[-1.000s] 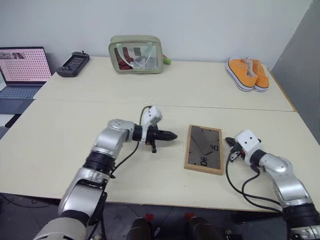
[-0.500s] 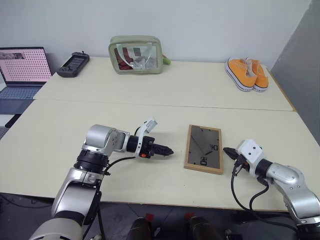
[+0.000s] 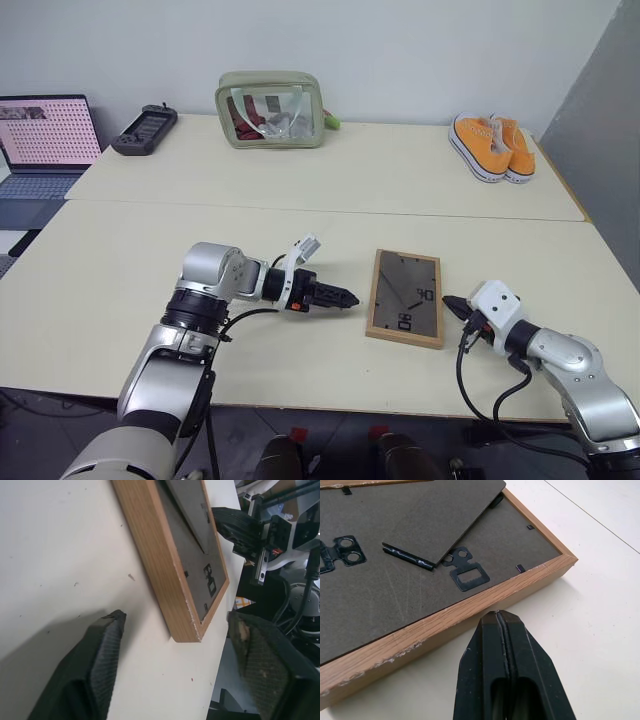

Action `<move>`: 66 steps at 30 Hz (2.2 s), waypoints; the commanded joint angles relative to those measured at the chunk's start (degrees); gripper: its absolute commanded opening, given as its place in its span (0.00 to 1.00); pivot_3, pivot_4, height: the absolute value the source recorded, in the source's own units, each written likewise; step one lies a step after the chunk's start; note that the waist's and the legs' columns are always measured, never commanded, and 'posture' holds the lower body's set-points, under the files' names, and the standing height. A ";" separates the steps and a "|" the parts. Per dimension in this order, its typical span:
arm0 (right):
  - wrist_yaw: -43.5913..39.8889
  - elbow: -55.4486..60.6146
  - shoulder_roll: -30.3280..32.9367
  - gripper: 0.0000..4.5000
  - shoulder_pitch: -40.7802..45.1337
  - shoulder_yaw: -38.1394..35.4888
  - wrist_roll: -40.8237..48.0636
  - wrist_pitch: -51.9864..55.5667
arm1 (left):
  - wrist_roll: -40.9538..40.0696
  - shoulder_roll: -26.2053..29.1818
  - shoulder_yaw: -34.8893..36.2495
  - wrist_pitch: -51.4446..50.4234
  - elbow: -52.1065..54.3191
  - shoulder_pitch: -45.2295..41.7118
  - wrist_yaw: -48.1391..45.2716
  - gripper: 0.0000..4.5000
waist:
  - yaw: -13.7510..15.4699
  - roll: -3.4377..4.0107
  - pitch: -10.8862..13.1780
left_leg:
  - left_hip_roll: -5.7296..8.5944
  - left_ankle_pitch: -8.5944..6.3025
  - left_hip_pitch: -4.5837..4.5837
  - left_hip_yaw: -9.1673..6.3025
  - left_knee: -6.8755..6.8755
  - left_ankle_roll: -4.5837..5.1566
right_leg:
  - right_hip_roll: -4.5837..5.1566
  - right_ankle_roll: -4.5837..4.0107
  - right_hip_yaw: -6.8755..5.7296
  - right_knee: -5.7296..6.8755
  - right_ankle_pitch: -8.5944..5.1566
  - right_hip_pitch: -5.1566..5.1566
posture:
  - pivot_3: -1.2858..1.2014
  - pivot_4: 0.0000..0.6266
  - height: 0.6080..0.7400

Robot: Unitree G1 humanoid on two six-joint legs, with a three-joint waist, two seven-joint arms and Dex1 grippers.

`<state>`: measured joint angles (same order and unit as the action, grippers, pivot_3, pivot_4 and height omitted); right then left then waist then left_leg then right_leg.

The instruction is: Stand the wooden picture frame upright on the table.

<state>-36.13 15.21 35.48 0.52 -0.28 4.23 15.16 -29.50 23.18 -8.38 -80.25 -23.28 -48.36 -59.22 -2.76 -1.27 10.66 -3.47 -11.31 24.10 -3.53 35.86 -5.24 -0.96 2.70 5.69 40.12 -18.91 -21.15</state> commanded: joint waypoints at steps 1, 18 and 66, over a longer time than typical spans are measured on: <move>0.70 -1.05 -0.85 0.00 0.82 1.20 -1.37 -2.54 | -1.36 -1.83 1.91 -2.01 -3.85 -1.67 1.55 0.80 | -0.02 0.00 0.00 | 0.00 0.00 0.00 -0.01 0.00 0.00 | 0.00 0.01 -0.01 0.00 0.00 0.00 | 0.52 0.24 1.00; 2.20 -8.59 -7.16 0.00 8.02 6.11 -3.77 -4.99 | -0.85 -6.14 6.51 -0.60 -10.78 -4.04 7.43 0.80 | -0.31 0.00 -0.01 | 0.00 0.01 -0.08 0.01 0.00 -0.02 | 0.01 0.00 0.00 0.01 0.01 0.07 | 0.52 0.24 1.00; 2.00 -10.52 -4.17 0.00 8.19 2.56 -3.79 -6.61 | -5.53 -5.27 19.30 7.76 -15.91 -11.52 8.66 0.29 | -0.26 0.00 0.00 | 0.02 0.01 0.01 0.00 -0.04 -0.02 | 0.02 0.01 -0.01 -0.01 0.01 -0.02 | 0.52 0.24 1.00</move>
<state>-33.76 3.47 29.98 9.30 5.20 -0.85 9.23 -32.63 16.97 5.74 -76.74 -39.40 -55.99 -50.95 -3.02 -1.27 10.66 -3.46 -11.30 24.13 -3.53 35.82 -5.26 -0.94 2.70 5.68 40.12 -18.90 -21.19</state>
